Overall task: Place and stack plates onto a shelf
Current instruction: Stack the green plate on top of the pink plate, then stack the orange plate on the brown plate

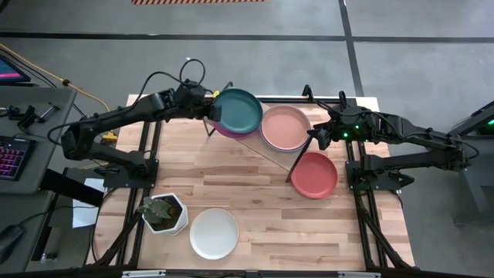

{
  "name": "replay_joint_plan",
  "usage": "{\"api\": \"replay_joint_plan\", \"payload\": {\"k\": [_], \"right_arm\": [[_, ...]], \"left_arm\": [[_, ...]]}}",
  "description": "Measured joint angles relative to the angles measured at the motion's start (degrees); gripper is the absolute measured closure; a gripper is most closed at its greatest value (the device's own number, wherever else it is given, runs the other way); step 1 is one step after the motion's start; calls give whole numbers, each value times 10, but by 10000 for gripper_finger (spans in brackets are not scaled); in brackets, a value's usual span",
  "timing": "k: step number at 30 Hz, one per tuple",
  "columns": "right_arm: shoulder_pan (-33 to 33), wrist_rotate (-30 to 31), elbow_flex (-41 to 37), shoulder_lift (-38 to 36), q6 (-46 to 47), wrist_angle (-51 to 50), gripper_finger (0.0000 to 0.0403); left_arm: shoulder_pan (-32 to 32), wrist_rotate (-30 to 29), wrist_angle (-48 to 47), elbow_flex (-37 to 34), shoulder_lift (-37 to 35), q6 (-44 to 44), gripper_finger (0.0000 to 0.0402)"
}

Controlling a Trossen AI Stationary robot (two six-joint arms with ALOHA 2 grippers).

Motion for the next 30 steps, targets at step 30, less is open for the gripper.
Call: {"api": "replay_joint_plan", "payload": {"k": [30], "right_arm": [[0, 0, 0, 0, 2, 22, 210]], "left_arm": [[-215, -117, 273, -59, -94, 178, 254]]}}
